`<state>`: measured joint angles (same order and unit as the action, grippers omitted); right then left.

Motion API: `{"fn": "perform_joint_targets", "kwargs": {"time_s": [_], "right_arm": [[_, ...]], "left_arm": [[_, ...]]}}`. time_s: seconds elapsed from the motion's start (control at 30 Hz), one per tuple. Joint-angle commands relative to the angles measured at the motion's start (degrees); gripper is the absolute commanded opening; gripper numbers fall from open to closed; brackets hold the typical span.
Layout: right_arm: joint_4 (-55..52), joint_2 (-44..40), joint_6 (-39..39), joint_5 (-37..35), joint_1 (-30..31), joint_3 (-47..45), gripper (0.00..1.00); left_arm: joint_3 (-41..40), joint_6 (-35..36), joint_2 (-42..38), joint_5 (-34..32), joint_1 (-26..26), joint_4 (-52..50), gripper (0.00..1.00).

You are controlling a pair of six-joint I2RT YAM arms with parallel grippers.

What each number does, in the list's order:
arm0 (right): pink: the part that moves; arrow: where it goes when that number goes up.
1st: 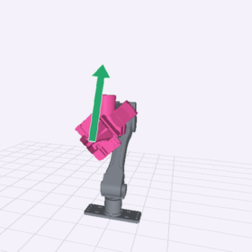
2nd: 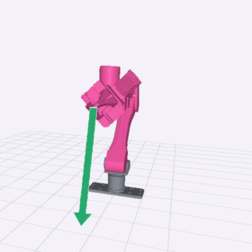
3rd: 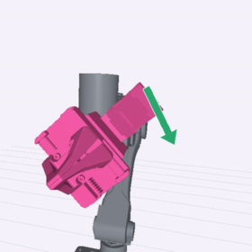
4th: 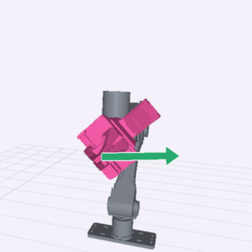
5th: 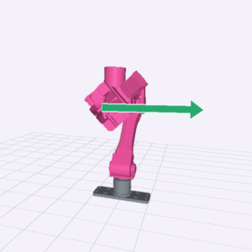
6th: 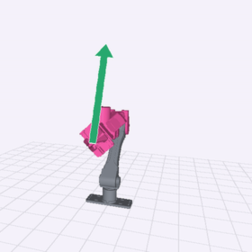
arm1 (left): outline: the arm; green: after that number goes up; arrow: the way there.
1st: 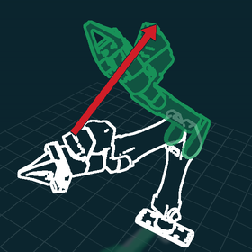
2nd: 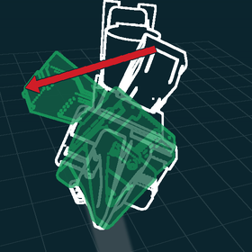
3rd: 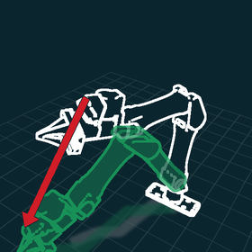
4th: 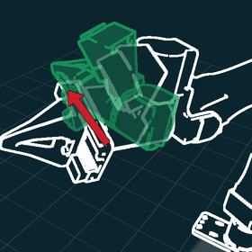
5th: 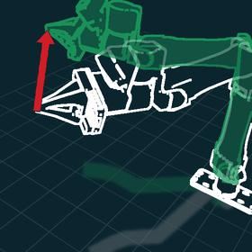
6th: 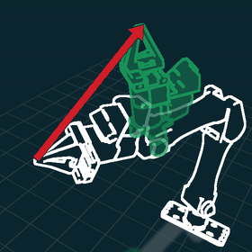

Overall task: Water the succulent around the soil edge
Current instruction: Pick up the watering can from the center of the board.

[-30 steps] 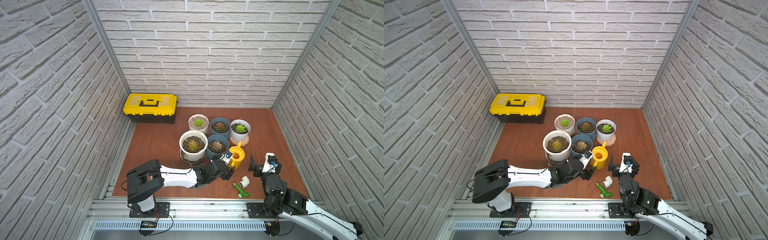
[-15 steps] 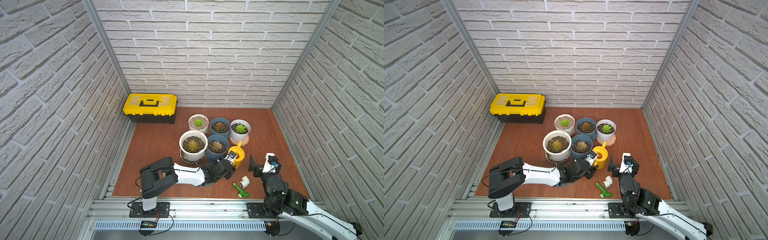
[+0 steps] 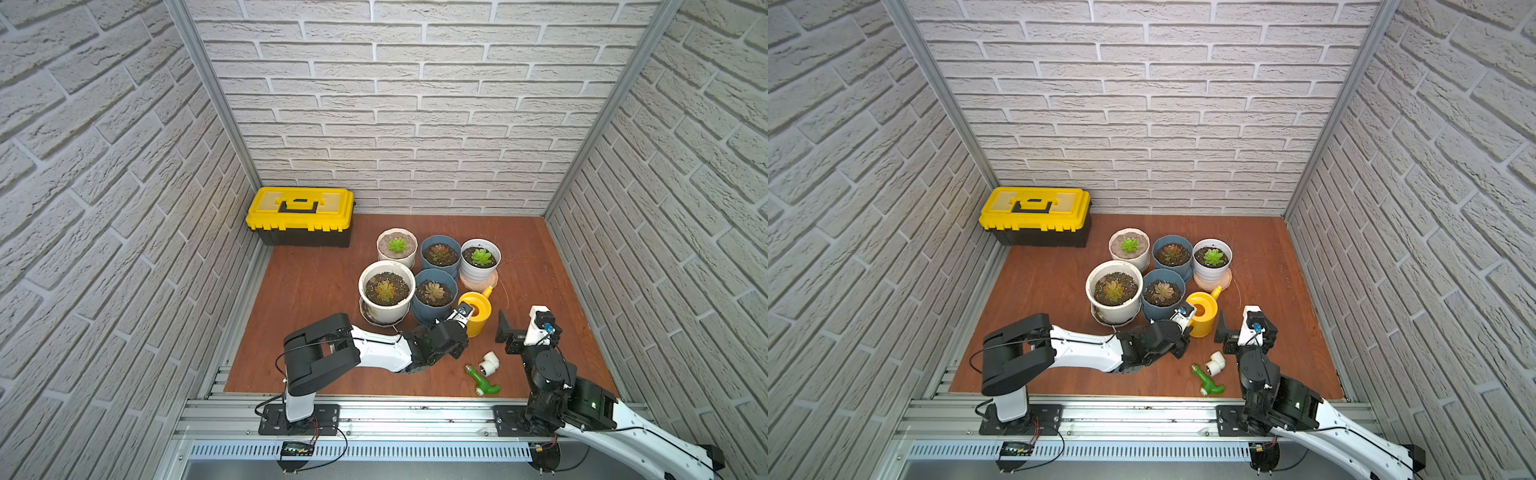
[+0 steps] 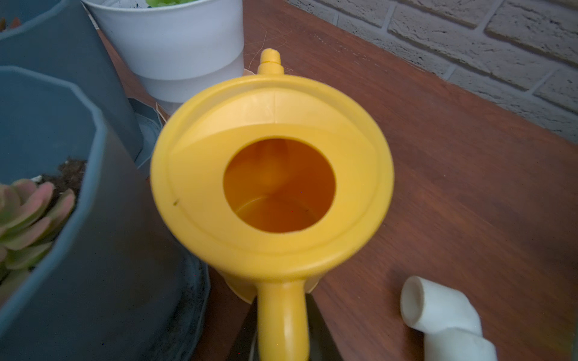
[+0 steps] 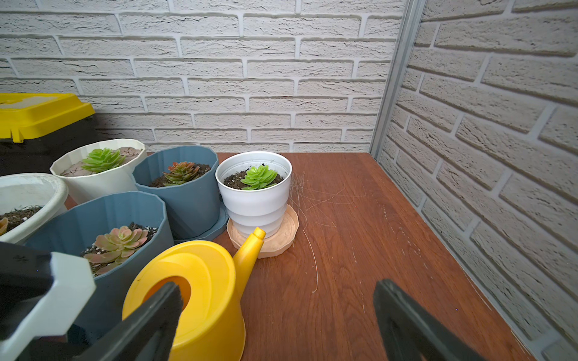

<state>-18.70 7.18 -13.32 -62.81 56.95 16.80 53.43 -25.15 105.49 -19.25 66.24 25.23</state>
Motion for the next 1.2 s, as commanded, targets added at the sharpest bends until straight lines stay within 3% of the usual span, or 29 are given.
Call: {"fn": "perform_joint_targets", "kwargs": {"time_s": [0.0, 0.27, 0.53, 0.83, 1.0, 1.17], "right_arm": [[1.37, -1.60, -0.91, 0.57, 0.01, 0.30, 0.99], [-4.46, -2.96, -3.21, 2.23, 0.02, 6.30, 0.99], [-13.31, -1.38, -6.43, 11.42, 0.01, 17.08, 0.99], [-19.93, 15.09, -5.24, 22.80, 0.01, 32.14, 0.99], [-20.21, 23.11, -3.34, 23.64, 0.04, 36.74, 0.99], [-17.92, 25.95, -2.31, 25.69, -0.34, 38.12, 0.99]], "left_arm": [[-1.85, 0.61, -0.90, 0.48, 0.21, 7.05, 0.00], [-3.94, 5.46, -6.07, 5.14, 0.08, 10.45, 0.00], [-9.40, 6.05, -17.50, 15.47, -4.67, 9.19, 0.00], [-15.04, 10.55, -29.90, 22.03, -7.16, 4.97, 0.00], [-16.77, 13.11, -35.99, 23.55, -7.00, 1.85, 0.00], [-18.17, 14.92, -40.92, 24.35, -6.74, -1.23, 0.00]]}}
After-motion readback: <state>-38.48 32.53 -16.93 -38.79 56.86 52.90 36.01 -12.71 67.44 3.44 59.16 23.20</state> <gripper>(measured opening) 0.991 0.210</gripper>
